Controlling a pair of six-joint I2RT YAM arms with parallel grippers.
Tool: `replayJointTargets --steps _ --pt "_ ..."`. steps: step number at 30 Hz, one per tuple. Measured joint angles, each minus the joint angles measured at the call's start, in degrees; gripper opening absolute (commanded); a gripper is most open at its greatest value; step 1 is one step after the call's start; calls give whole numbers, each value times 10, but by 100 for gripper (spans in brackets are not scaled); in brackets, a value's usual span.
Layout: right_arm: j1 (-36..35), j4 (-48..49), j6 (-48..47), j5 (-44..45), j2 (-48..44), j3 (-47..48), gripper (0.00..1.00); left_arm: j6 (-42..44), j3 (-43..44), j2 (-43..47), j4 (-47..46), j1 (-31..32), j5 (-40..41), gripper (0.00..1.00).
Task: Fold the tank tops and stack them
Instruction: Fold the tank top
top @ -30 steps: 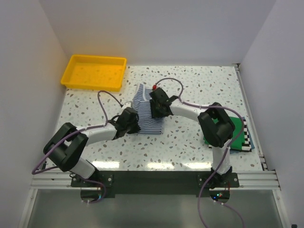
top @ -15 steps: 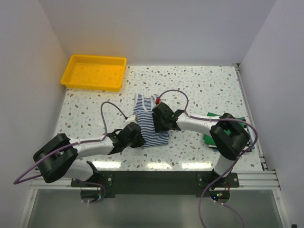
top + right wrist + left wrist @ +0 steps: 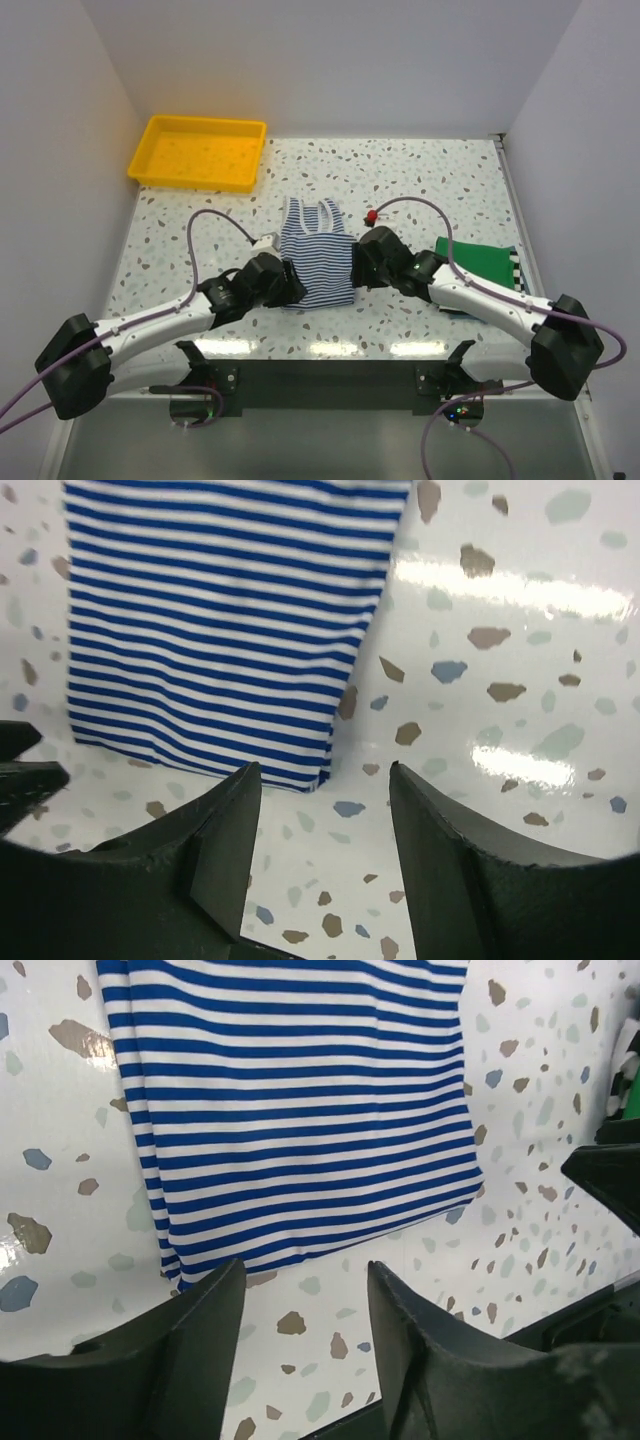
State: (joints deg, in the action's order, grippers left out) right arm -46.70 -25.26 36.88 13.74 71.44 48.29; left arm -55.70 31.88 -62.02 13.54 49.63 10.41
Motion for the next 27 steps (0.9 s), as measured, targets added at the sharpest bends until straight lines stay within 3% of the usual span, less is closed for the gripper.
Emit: replayJointTargets --steps 10,18,23,27 --pt "-4 50 31 -43 78 -77 52 -1 -61 -33 -3 0 -13 67" --pt "-14 60 53 -45 35 -140 47 -3 -71 -34 -28 -1 -12 66" --pt "-17 38 72 -45 -30 -163 50 -9 -80 -29 -39 -1 -5 61" --pt "-18 38 85 -45 -66 -160 55 -19 -87 -30 -52 -1 4 49"
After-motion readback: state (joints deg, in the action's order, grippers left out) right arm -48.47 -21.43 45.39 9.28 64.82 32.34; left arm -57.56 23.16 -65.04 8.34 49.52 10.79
